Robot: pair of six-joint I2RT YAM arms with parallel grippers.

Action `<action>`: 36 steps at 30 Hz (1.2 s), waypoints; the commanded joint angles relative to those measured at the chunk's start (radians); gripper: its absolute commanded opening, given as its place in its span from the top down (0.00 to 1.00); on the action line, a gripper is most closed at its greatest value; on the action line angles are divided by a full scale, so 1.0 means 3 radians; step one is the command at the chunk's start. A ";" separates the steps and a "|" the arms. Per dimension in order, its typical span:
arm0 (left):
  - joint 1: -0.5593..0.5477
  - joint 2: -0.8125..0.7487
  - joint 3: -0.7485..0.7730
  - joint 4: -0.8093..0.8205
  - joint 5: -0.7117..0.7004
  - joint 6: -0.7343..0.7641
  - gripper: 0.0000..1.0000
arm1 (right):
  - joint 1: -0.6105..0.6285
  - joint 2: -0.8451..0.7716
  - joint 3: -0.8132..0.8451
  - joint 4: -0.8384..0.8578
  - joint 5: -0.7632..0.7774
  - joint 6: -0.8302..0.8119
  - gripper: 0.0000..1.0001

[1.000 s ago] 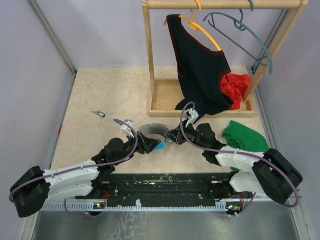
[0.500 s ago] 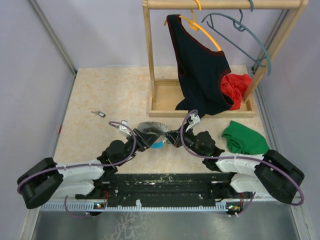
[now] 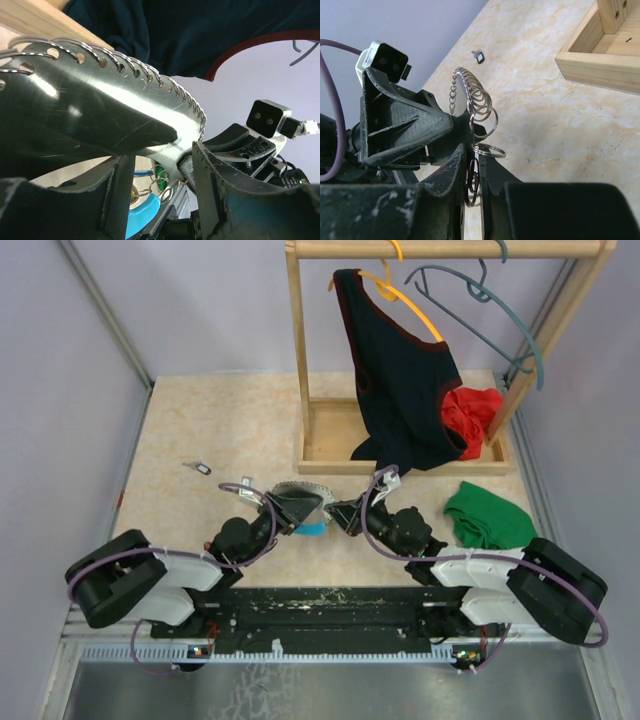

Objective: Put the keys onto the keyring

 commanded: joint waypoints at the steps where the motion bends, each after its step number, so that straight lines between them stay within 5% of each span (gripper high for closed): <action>1: 0.0042 0.0235 -0.0036 0.0816 0.0125 -0.0008 0.49 | 0.0055 0.0053 0.0050 0.0557 -0.0096 0.0012 0.98; 9: 0.0123 0.0858 -0.0104 0.1956 0.0298 -0.0060 0.76 | 0.0054 0.0120 0.0046 0.0648 -0.0175 0.0021 0.95; 13: 0.0169 0.0867 -0.0100 0.1988 0.0391 -0.0009 0.89 | 0.0055 0.0071 0.0026 0.0576 -0.0157 -0.0046 0.90; 22: 0.0349 0.0422 -0.0214 0.1735 0.0519 0.0253 1.00 | 0.0055 -0.0279 0.0043 0.0098 -0.0066 -0.0413 0.50; 27: 0.0427 -0.0028 -0.0166 0.1083 0.0705 0.0563 1.00 | 0.0053 -0.0631 -0.0010 -0.0168 0.0037 -0.0830 0.36; 36: 0.0434 -0.1168 0.0496 -0.1449 0.0764 0.1619 1.00 | 0.0053 -0.1084 -0.0117 -0.0509 0.0041 -0.1678 0.24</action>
